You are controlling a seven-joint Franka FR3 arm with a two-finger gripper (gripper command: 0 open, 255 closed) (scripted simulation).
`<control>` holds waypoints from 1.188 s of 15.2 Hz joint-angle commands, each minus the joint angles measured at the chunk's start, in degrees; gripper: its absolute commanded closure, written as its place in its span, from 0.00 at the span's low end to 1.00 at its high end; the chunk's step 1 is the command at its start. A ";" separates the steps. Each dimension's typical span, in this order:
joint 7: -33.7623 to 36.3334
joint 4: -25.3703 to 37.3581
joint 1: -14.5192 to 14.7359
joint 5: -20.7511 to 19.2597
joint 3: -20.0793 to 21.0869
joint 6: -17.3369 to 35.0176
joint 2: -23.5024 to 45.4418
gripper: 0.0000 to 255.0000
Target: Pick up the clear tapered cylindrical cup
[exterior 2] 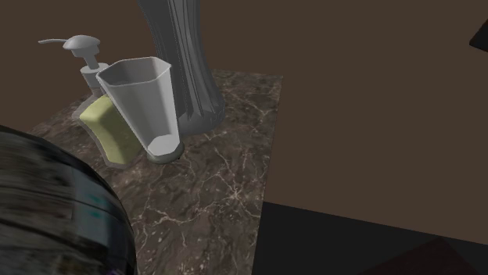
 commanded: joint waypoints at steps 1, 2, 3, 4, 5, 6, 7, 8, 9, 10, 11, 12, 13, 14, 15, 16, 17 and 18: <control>0.00 0.00 0.00 0.00 0.00 0.00 0.00 0.00; 0.91 0.49 0.33 0.82 0.70 0.68 1.43 0.00; 1.81 1.04 0.66 1.60 1.40 1.35 2.90 0.00; 2.69 1.65 0.97 2.36 2.09 2.01 4.39 0.00; 3.55 2.31 1.26 3.10 2.78 2.67 5.92 0.00; 4.39 3.04 1.55 3.80 3.47 3.30 7.48 0.00; 5.23 3.83 1.82 4.48 4.15 3.93 9.06 0.00; 6.05 4.67 2.09 5.11 4.82 4.53 10.68 0.00; 6.86 5.58 2.36 5.71 5.47 5.11 12.32 0.00; 7.67 6.55 2.62 6.27 6.12 5.67 13.98 0.00; 8.46 7.58 2.86 6.80 6.77 6.21 15.67 0.00; 9.25 8.66 3.10 7.29 7.41 6.72 17.38 0.00; 10.04 9.81 3.34 7.74 8.04 7.21 19.11 0.00; 10.82 11.02 3.57 8.14 8.66 7.66 20.86 0.00; 11.60 12.30 3.81 8.50 9.27 8.09 22.64 0.00; 12.38 13.63 4.03 8.83 9.89 8.48 24.44 0.00; 13.15 15.03 4.25 9.11 10.50 8.84 26.26 0.00; 13.93 16.49 4.48 9.34 11.10 9.16 28.11 0.00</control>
